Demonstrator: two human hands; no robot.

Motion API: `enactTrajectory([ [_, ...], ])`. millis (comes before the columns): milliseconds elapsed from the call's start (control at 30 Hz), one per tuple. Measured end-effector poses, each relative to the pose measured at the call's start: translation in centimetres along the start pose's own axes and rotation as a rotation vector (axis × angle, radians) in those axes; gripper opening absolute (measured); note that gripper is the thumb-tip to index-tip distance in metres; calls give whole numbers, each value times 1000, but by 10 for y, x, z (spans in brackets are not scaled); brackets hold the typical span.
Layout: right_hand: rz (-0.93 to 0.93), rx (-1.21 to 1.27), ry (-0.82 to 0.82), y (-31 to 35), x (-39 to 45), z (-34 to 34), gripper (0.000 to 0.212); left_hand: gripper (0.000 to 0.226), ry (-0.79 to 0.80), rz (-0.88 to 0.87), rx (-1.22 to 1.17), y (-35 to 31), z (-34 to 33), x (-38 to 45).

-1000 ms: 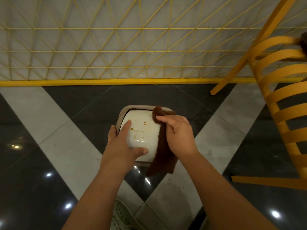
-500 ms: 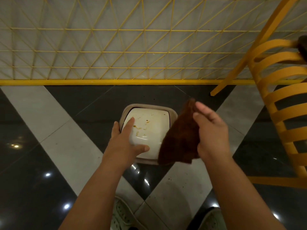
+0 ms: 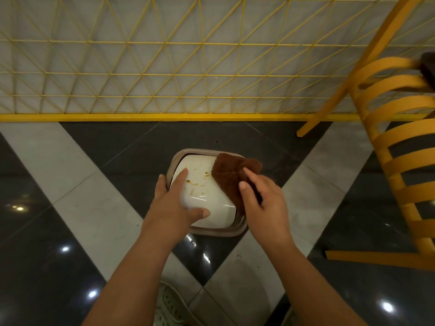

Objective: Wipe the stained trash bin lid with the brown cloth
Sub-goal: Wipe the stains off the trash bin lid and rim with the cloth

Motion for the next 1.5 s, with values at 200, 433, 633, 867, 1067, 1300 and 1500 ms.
enactTrajectory([
  [200, 367, -411, 223, 41, 13, -23, 38, 101, -9, 8, 16, 0, -2, 1],
  [433, 192, -347, 186, 8, 81, -22, 31, 101, -18, 9, 62, 0, -2, 3],
  [633, 342, -286, 229, 42, 13, -18, 32, 103, 29, -24, 42, 2, 1, 7],
  [867, 146, -189, 154, 6, 47, -10, 19, 113, -150, -60, 82, 1, 27, 4],
  [1067, 16, -94, 143, -7, 26, -24, 12, 83, -238, -35, 84, -5, 31, -12],
  [1300, 272, -217, 104, 11, -26, -38, 41, 118, -135, 3, 172, -10, 4, -6],
  [1500, 44, -215, 66, -42, -5, -16, 36, 120, -85, -39, 152, -11, 7, -3],
])
Point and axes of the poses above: each hand's wrist, its own x-axis towards the middle knuckle, its own z-axis out of the back of the hand, y = z × x, the point moved 9 cm from there along x, towards the middle knuckle, and after that the axes turned 11 degrees about z, right-handed, at the moved point
